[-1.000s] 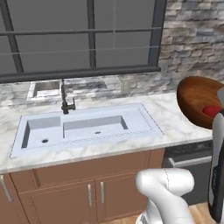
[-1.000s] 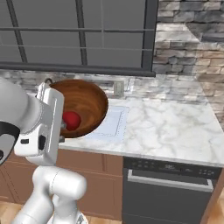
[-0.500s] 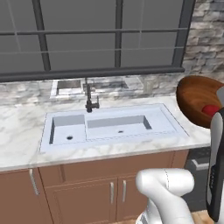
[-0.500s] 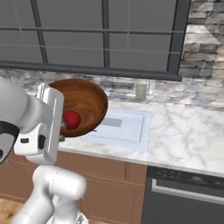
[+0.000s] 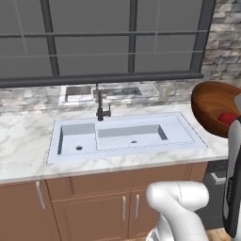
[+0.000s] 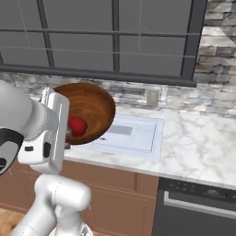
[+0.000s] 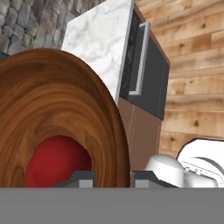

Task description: Pick the tomato from the cabinet and place it in the bowl. Then pick the bowl and place it in the sink. Then turn on the sink facuet.

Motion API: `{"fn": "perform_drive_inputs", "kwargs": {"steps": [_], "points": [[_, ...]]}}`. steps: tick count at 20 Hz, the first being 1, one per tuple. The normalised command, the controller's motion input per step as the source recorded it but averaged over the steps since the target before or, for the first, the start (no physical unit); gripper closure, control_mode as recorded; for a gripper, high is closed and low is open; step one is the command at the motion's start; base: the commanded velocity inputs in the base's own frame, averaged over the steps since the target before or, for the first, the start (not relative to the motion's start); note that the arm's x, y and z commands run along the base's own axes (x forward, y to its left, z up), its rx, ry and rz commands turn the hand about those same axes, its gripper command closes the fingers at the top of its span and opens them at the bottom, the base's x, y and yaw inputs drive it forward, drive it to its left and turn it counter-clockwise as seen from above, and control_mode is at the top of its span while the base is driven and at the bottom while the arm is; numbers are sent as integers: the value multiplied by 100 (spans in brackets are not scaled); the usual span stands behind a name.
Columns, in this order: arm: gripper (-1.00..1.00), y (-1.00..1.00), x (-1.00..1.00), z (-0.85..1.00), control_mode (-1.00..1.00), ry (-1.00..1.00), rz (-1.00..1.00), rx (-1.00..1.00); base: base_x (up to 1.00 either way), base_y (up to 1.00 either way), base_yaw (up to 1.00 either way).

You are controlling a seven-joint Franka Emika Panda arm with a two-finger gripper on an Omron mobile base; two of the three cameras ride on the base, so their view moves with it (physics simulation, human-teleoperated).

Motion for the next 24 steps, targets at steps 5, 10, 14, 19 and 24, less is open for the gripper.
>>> {"fn": "perform_drive_inputs", "kwargs": {"steps": [5,10,14,19,24], "points": [[100,0,0,0,100,0,0,0,14,60,10],[100,0,0,0,100,0,0,0,31,52,8],[100,0,0,0,100,0,0,0,36,10,7],[100,0,0,0,100,0,0,0,47,0,2],[100,0,0,0,100,0,0,0,57,0,0]]}}
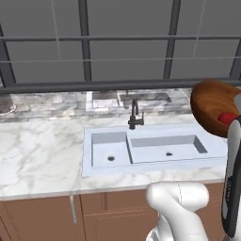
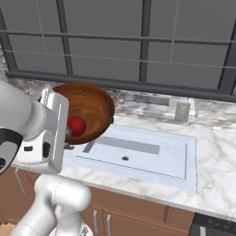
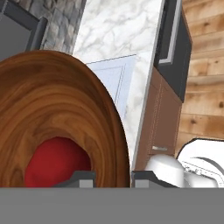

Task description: Pick the tomato from the cabinet and place it in the bowl. Then pick the bowl and place it in the sink. Then turn on the sink facuet.

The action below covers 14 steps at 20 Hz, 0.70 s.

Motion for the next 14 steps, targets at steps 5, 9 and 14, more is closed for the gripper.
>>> {"fn": "perform_drive_inputs", "kwargs": {"steps": [5,9,14], "points": [[100,0,0,0,100,0,0,0,56,0,0],[100,0,0,0,100,0,0,0,50,-2,0],[100,0,0,0,100,0,0,0,14,-4,2]]}}
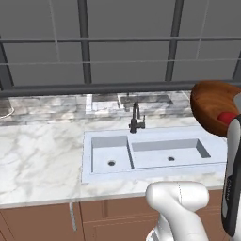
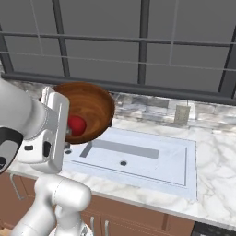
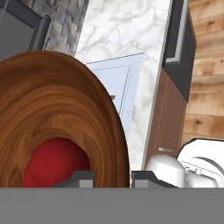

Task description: Pick the tomato from the cabinet and place it in the bowl. Then pick the bowl and place it in the sink. Then turn on the sink facuet.

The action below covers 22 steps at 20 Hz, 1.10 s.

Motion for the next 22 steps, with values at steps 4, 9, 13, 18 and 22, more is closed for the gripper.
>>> {"fn": "perform_drive_inputs", "kwargs": {"steps": [4,9,13,18,22], "points": [[100,12,0,-1,-100,5,4,0,0,8,3],[100,79,0,-42,-100,9,4,0,0,0,0],[100,100,0,-50,-100,0,-13,4,0,0,0],[100,100,0,-45,-100,0,-19,7,0,0,0],[100,100,14,-18,-100,0,-20,13,0,0,0]]}}
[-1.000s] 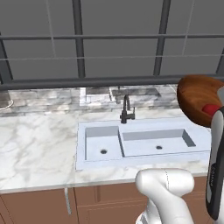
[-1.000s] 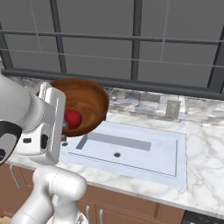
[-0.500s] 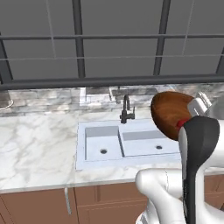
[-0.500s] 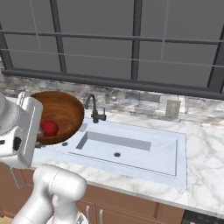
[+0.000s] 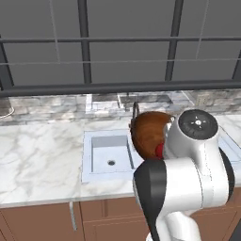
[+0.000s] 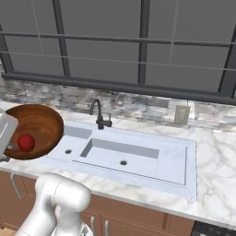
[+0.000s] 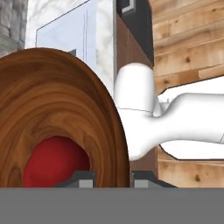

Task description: Pick the tomato from the cabinet and place it in the bowl. Then pick the bowl and place it in the sink. Then turn on the sink facuet.

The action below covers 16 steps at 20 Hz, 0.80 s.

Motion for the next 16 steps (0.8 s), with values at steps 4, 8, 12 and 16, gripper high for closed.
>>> {"fn": "perform_drive_inputs", "kwargs": {"steps": [4,8,12,16], "points": [[100,91,56,-25,-100,0,-17,9,0,0,0],[100,53,83,-41,-100,0,-6,0,0,0,0],[100,46,90,-60,-100,0,0,0,0,0,0],[100,34,100,-54,-100,1,0,0,0,0,0]]}}
